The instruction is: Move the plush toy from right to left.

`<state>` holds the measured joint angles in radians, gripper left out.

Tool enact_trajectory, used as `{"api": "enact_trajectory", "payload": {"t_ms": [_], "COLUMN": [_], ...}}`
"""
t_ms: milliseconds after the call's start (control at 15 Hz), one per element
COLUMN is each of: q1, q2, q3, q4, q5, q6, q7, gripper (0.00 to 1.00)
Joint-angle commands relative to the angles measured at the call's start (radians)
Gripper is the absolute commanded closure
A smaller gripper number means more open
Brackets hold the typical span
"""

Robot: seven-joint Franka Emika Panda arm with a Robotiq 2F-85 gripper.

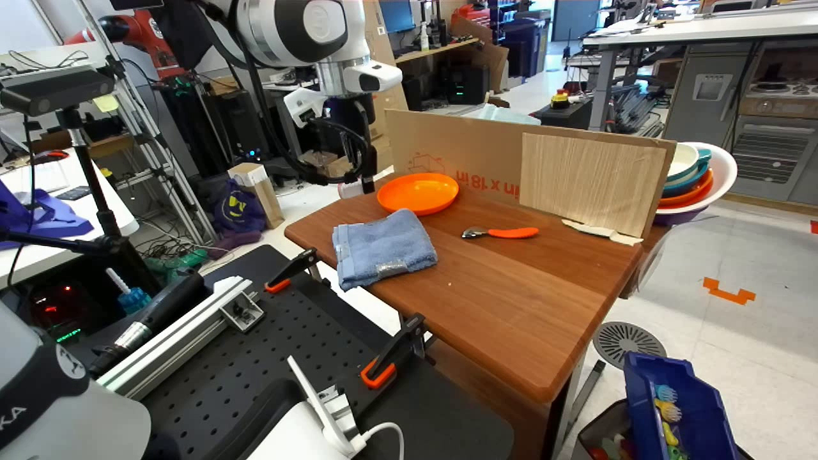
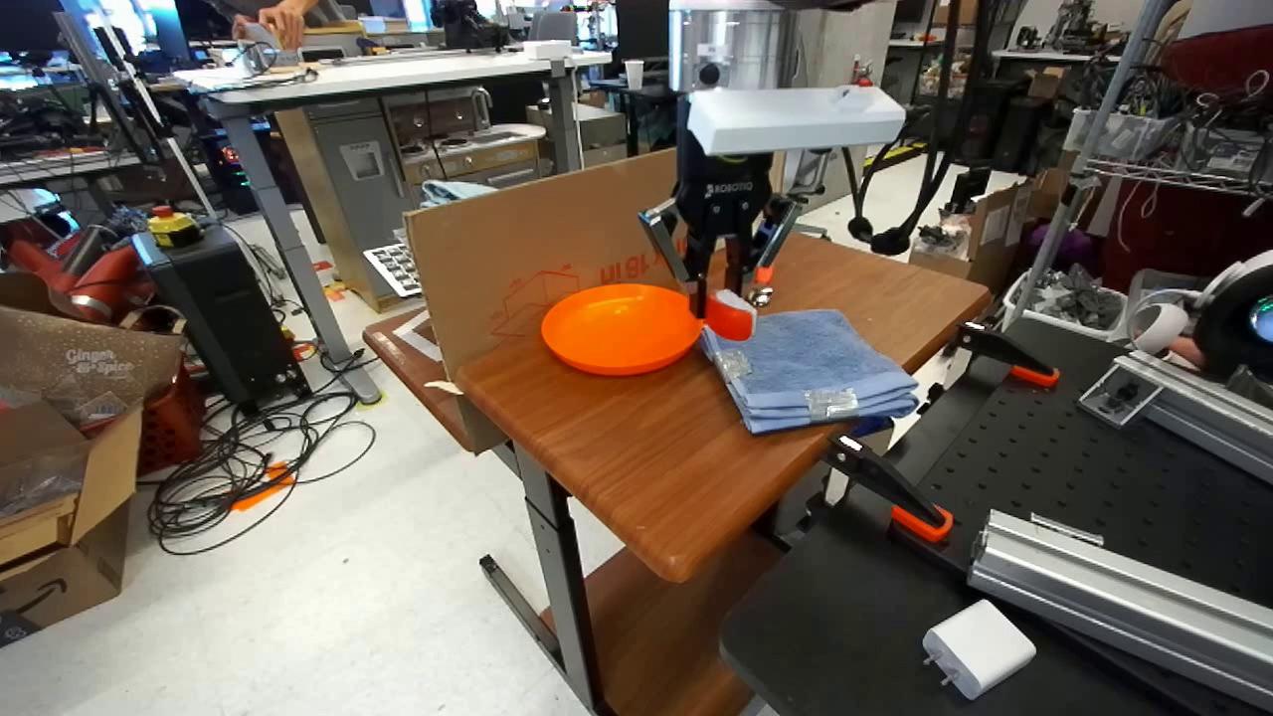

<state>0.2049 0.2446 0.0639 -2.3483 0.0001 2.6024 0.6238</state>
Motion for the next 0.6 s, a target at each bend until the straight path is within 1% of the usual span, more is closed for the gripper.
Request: {"api": "enact_trajectory", "payload": {"t_ms": [0,267,533], "q1": [0.037,0.077,0.12], "q2": [0.08,0.154,0.207], "q3": [-0.026,-0.042,-0.057], "q4": [0.079,0.144,0.179], "q5": [-0.039,-0.051,-0.056], "q6": [0.021,0.027,0.028], "q7": [0.07,0.116,0.148], "gripper": [0.92,0.92,0.92]}}
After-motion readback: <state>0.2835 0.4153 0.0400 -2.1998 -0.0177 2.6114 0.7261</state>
